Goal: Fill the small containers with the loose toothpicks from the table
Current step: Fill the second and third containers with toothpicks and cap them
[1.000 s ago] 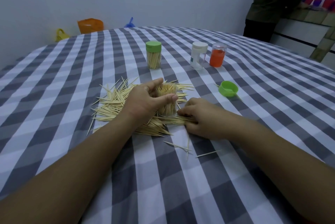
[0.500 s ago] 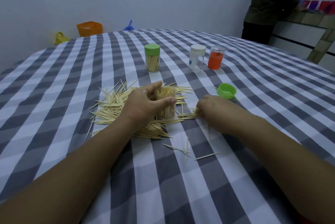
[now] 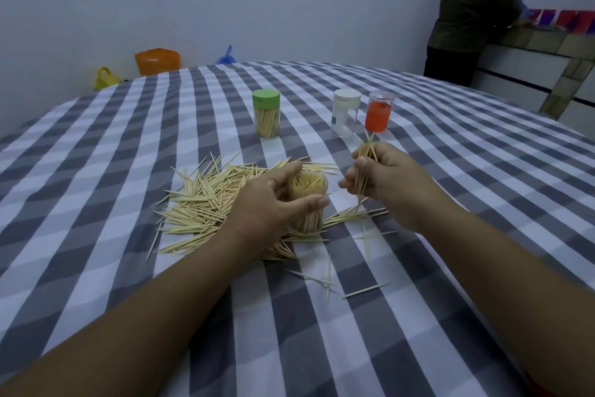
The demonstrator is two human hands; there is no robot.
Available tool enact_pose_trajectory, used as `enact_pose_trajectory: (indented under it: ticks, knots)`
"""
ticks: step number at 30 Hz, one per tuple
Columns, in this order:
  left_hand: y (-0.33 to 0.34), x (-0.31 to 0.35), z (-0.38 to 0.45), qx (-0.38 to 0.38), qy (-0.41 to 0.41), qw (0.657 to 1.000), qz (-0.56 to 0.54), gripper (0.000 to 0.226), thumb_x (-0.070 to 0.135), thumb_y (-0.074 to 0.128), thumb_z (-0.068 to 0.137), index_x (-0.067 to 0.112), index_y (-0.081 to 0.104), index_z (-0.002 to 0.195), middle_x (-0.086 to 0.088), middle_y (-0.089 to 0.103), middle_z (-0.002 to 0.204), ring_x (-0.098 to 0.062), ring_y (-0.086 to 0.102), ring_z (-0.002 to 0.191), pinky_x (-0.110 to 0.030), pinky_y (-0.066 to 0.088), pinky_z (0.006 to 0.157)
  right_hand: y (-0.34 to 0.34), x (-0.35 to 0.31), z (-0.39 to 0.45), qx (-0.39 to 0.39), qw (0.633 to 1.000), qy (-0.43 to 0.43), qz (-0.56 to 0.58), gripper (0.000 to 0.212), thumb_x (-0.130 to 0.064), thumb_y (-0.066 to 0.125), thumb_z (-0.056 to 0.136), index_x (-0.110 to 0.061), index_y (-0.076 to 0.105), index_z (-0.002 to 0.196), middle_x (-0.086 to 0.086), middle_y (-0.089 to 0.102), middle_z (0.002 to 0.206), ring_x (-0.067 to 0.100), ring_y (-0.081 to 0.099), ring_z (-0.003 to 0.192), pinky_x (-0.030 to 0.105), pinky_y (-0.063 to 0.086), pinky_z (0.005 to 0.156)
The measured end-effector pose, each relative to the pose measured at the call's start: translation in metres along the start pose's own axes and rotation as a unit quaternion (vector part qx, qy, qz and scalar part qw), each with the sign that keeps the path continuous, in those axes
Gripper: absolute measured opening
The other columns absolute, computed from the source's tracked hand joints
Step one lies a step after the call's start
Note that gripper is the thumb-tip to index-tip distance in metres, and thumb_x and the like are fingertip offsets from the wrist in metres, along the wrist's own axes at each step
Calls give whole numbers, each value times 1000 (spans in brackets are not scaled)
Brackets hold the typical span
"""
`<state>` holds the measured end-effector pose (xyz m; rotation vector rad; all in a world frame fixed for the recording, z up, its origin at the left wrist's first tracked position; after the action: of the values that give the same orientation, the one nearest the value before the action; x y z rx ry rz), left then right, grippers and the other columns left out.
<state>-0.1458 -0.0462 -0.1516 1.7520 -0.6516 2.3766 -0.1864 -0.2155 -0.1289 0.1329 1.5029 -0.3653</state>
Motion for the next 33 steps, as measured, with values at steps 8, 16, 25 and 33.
enact_pose_trajectory:
  ticks: [8, 16, 25, 33]
  knots:
    - [7, 1, -1, -15, 10, 999, -36, 89, 31, 79, 56, 13, 47, 137, -10, 64, 123, -10, 63, 109, -22, 52, 90, 19, -13, 0, 77, 964, -48, 251, 19, -10, 33, 103, -16, 50, 97, 9, 61, 78, 22, 69, 86, 33, 55, 83]
    - [9, 3, -3, -12, 22, 999, -22, 81, 23, 81, 65, 11, 47, 137, -8, 56, 102, 5, 51, 100, -15, 49, 84, 39, -6, -9, 24, 986, -41, 159, 18, -14, 35, 102, -20, 50, 94, 8, 69, 95, 12, 67, 73, 24, 53, 59]
    - [9, 2, 0, -14, 13, 1000, -21, 72, 13, 79, 71, 14, 48, 136, 5, 61, 92, 15, 62, 76, -4, 45, 67, 40, 3, -16, -2, 998, -4, 55, 28, -30, 36, 102, -22, 59, 116, -11, 64, 104, -8, 60, 75, 4, 43, 54]
    - [7, 0, 0, -22, 22, 998, -53, 68, 4, 75, 74, 5, 47, 136, 29, 38, 83, 15, 56, 52, -3, 39, 52, 39, 4, -15, -35, 999, -32, 3, 21, -19, 51, 96, -20, 72, 95, 2, 72, 92, 12, 67, 87, 22, 54, 72]
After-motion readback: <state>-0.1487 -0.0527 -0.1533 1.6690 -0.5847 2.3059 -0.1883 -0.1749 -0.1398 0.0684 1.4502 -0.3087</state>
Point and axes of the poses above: each hand's wrist, its own z-axis towards the middle knuckle, its own y-axis out of the palm, x = y × z, the point moved 5 cm from there along z, towards the middle knuckle
